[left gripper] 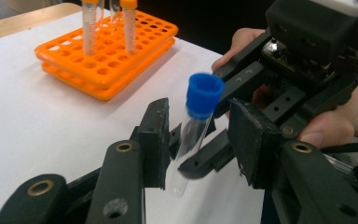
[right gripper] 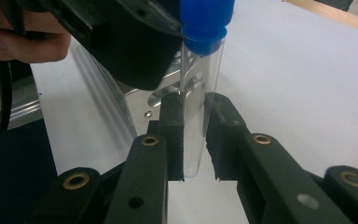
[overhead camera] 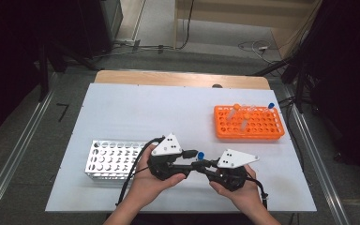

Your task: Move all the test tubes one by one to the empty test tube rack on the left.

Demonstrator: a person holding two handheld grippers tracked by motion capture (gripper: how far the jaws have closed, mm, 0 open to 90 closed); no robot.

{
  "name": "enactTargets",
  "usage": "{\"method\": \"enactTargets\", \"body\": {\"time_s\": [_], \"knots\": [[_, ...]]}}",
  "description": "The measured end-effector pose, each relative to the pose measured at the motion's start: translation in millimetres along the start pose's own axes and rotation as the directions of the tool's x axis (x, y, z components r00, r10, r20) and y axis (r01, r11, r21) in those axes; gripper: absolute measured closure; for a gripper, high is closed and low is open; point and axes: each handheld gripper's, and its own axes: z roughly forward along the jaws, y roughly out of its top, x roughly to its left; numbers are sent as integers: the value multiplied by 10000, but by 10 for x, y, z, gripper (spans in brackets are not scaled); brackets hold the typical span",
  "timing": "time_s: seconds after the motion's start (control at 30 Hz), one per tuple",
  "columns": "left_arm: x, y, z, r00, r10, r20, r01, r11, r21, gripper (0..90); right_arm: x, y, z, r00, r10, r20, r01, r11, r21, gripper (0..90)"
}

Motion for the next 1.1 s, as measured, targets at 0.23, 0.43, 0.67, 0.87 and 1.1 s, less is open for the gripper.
{"method": "enactTargets", "body": {"time_s": [0.23, 0.43, 0.67, 0.87, 1.1], "knots": [[7, 8, 47, 10000, 93, -20, -92, 9999, 94, 683, 23, 4, -4, 9999, -22, -109, 21, 10000, -43, 752], [4, -2, 60, 9994, 349, -45, -348, 9992, 181, 737, 20, -1, 14, 9998, 17, -193, -17, 10000, -2, 752], [6, -12, 46, 9981, 554, -254, -551, 9984, 127, 765, 17, -16, 19, 9996, 136, -236, -138, 9999, -88, 748], [38, -6, 0, 9978, 455, -477, -457, 9990, -20, 766, 6, -25, 23, 9994, 198, -301, -203, 9996, -176, 650], [98, 8, -82, 9966, 307, -765, -325, 9992, -228, 766, -75, -48, -1, 9971, 565, -514, -582, 9977, -336, 400]]}}
